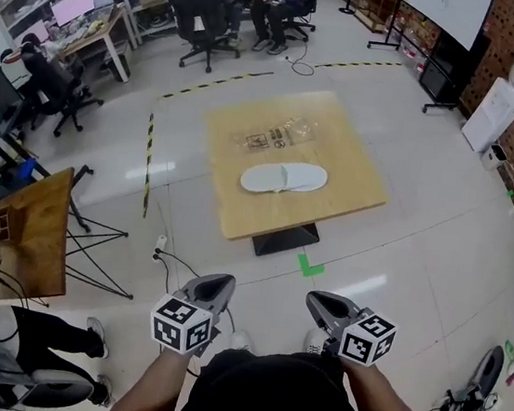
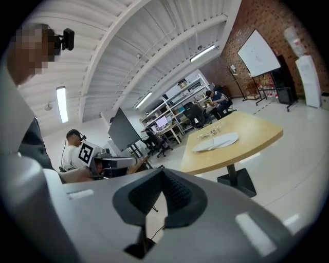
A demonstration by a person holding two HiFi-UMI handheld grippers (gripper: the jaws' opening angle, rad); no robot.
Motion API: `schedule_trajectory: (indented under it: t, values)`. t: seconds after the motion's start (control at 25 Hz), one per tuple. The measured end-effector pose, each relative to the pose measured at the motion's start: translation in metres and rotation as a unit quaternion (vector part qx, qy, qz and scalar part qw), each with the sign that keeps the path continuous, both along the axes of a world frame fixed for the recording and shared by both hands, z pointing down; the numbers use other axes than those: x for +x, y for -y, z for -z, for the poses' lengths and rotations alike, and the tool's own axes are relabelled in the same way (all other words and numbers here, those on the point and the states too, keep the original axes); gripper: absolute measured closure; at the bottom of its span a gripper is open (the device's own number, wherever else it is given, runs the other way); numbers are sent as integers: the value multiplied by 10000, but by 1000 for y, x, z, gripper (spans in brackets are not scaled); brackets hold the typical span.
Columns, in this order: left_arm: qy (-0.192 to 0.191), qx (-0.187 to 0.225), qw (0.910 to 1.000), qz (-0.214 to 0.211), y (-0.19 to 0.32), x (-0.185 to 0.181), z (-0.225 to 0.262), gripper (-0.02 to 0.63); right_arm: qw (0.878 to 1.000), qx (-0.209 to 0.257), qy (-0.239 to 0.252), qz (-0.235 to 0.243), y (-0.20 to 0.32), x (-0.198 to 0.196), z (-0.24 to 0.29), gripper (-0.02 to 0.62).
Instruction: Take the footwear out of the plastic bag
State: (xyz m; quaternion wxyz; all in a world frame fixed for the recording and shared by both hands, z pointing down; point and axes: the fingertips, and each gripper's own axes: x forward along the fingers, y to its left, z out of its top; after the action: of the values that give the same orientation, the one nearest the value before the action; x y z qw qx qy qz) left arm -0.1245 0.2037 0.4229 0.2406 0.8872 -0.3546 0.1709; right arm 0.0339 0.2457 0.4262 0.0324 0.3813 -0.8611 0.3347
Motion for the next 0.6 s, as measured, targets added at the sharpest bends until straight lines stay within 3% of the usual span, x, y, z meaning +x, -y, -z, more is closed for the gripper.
schedule_trajectory:
  t: [0.28,0.6]
  values:
    - [-59,-39,9989,-464,3,-29,-6,598,9989,75,-41,-450,-9,-38,2,595]
    - [-188,-89,9988,-441,-1,-48,-7,600,9983,5,-368,-443,-23,-53,1,595]
